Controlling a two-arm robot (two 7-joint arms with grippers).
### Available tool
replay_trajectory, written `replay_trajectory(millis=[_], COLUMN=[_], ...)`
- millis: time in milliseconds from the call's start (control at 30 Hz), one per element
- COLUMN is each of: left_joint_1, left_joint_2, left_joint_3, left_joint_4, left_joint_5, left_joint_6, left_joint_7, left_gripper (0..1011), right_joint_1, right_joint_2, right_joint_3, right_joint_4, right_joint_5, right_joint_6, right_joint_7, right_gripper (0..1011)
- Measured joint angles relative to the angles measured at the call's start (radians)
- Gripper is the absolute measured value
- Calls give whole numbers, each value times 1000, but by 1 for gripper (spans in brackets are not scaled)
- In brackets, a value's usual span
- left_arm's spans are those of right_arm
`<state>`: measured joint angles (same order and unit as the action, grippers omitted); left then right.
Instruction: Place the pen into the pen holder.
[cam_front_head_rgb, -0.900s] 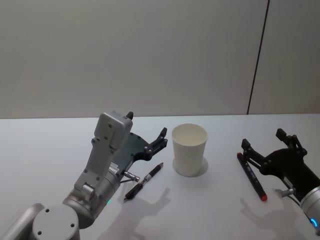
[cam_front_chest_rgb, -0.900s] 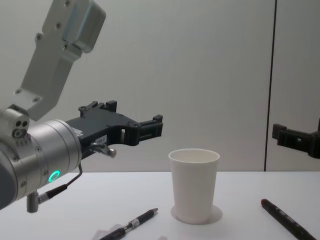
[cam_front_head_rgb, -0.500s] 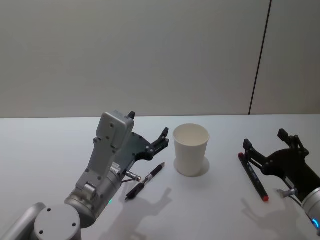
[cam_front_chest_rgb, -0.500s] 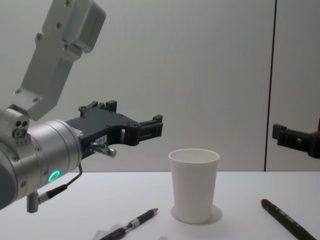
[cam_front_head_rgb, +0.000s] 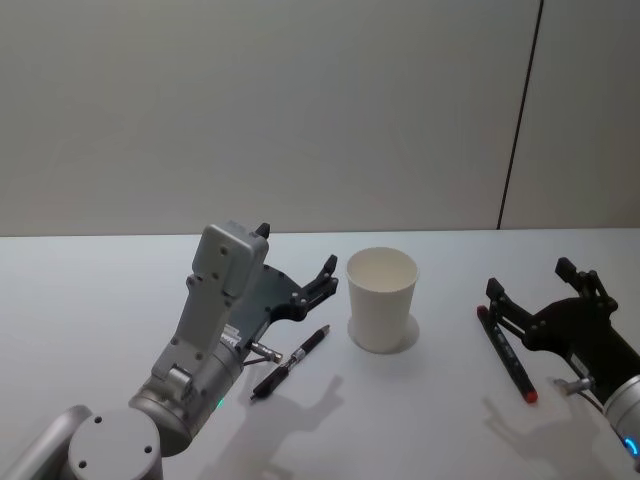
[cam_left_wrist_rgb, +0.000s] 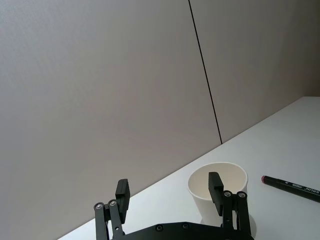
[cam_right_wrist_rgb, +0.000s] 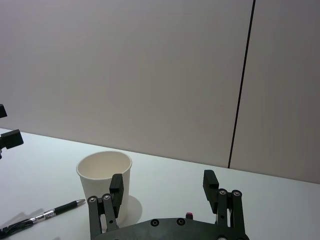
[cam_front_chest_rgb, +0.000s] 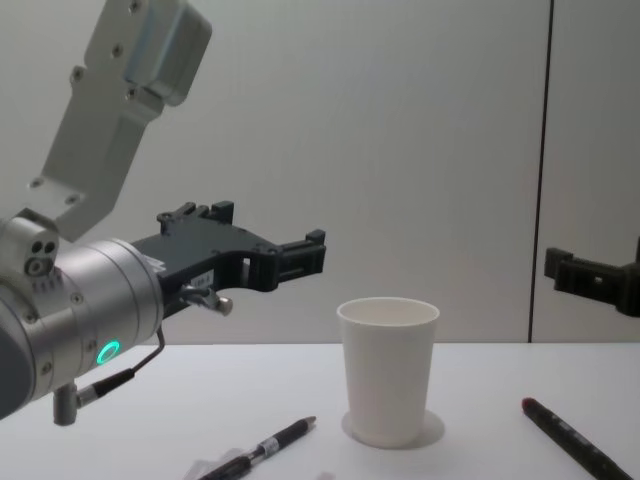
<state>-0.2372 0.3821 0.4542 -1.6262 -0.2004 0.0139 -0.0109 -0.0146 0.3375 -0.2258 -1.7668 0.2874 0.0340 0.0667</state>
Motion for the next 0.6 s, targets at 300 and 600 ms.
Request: replay_trajectory(millis=[300,600], left_joint_1=[0,0], left_joint_2=[0,0], left_joint_3=[0,0], left_joint_4=[0,0], left_joint_5=[0,0], left_joint_6=[0,0], left_joint_7=[0,0], left_gripper=[1004,1004], right_joint_1=[-7,-13], right_joint_2=[-2,-3], right_joint_3=[-2,1], right_joint_4=[-10,-34], right_joint_5=[2,28], right_joint_6=[13,68], right_joint_7=[-4,-11], right_gripper=[1002,1002])
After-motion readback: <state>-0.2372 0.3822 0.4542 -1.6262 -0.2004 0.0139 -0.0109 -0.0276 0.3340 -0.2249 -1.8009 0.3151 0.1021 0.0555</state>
